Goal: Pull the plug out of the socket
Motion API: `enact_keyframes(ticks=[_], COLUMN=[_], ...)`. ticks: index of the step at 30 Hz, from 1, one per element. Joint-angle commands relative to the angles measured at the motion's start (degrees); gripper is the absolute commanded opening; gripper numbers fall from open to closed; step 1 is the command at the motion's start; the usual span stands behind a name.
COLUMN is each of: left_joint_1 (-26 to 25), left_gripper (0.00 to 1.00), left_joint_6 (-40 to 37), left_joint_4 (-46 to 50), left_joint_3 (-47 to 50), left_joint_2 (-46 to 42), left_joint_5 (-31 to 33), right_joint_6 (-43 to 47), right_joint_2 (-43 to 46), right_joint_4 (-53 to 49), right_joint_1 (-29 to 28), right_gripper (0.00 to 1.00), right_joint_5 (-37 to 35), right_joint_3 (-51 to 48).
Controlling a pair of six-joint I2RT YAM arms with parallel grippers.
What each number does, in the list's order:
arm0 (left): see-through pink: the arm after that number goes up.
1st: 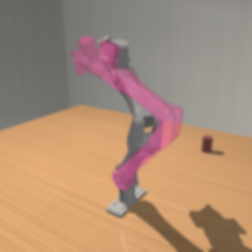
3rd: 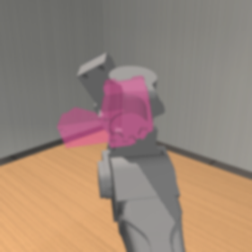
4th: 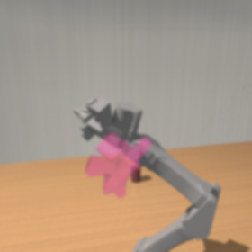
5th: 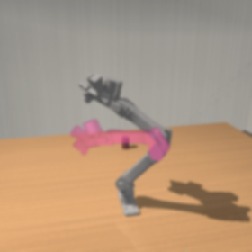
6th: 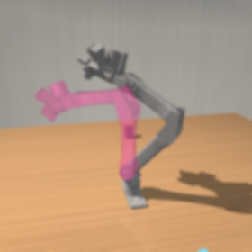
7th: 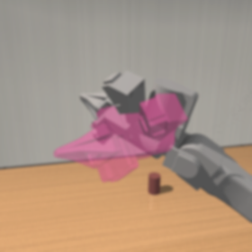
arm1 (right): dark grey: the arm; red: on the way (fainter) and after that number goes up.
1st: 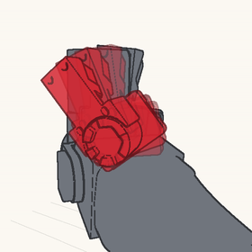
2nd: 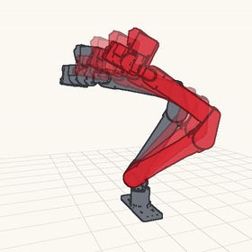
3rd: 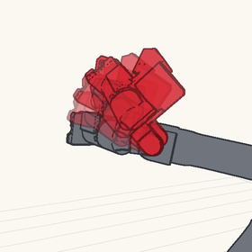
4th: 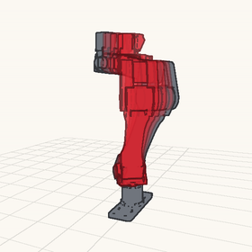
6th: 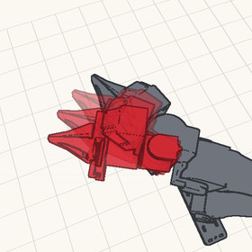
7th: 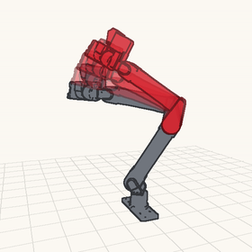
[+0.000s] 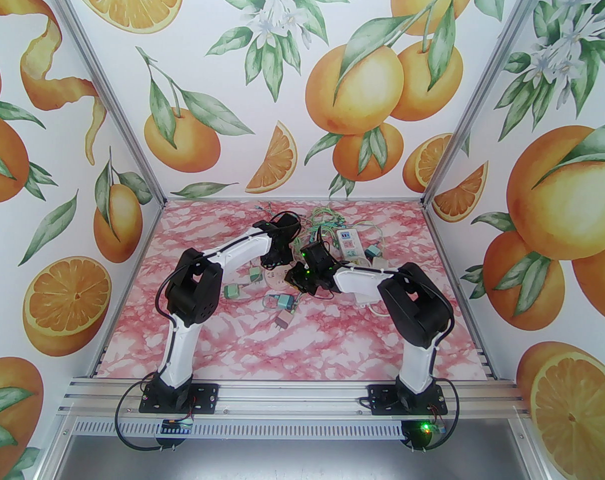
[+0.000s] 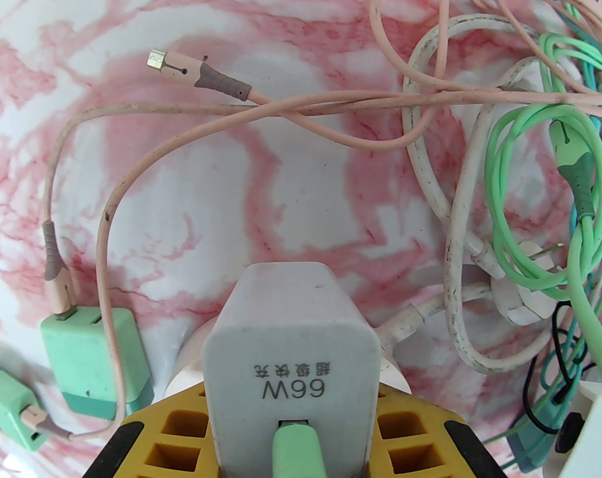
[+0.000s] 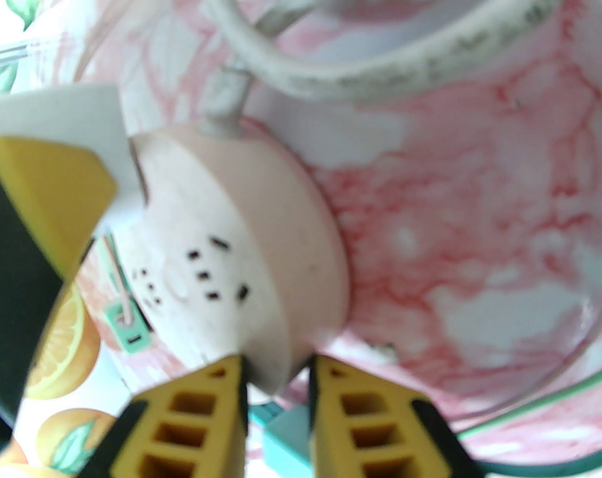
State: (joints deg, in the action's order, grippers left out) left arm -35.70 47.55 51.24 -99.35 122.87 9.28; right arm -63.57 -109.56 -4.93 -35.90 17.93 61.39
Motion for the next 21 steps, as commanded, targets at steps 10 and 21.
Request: enact_keyframes(ticks=[10,21], left_joint_1=[-6.2,-3.0], left_gripper=[0.16,0.15], left_joint_6=[-4.2,-2.8], left_joint_4=[7.2,5.0], left_joint_3=[-8.8,-7.0], left_joint_2=[0.9,-0.3], left_joint_5=[5.0,0.0], right_joint_6=[1.6,1.7], right_joint_2=[-7.3,-7.3], right_joint_4=[-11.7,-12.3], right_joint_1=[-0.3,-0.4], right_gripper=[0.24,0.24], right_joint_5=[-7.5,-7.8], right_joint_3=[-3.2,-2.9])
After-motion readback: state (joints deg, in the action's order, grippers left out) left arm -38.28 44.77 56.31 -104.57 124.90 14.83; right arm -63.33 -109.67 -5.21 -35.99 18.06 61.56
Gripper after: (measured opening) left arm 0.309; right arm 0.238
